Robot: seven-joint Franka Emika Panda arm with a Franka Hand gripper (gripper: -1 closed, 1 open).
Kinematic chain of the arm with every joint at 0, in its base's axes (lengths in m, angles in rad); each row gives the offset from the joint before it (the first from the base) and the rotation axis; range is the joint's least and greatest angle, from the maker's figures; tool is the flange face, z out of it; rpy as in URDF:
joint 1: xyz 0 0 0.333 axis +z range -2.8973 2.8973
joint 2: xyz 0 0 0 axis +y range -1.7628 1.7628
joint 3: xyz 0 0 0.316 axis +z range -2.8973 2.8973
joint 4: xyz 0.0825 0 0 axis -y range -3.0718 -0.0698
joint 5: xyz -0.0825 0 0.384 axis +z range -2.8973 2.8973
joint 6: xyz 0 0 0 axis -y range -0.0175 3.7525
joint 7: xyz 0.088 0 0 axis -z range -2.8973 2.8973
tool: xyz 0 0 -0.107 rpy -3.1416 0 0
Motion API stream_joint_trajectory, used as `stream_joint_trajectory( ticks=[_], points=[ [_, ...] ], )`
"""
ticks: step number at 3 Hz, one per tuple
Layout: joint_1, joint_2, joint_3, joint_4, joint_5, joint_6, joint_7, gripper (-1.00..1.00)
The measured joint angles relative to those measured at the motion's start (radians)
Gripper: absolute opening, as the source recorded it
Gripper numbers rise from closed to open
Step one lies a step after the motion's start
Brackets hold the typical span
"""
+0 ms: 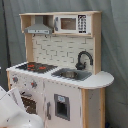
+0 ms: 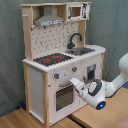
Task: Play with the kitchen
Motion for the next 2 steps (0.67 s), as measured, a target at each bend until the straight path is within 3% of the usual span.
stream_joint_trajectory(
  ticks=[2],
  points=[
    [-0.034, -0.040, 0.000, 0.037, -0.001, 0.033, 0.201, 1.00]
  ],
)
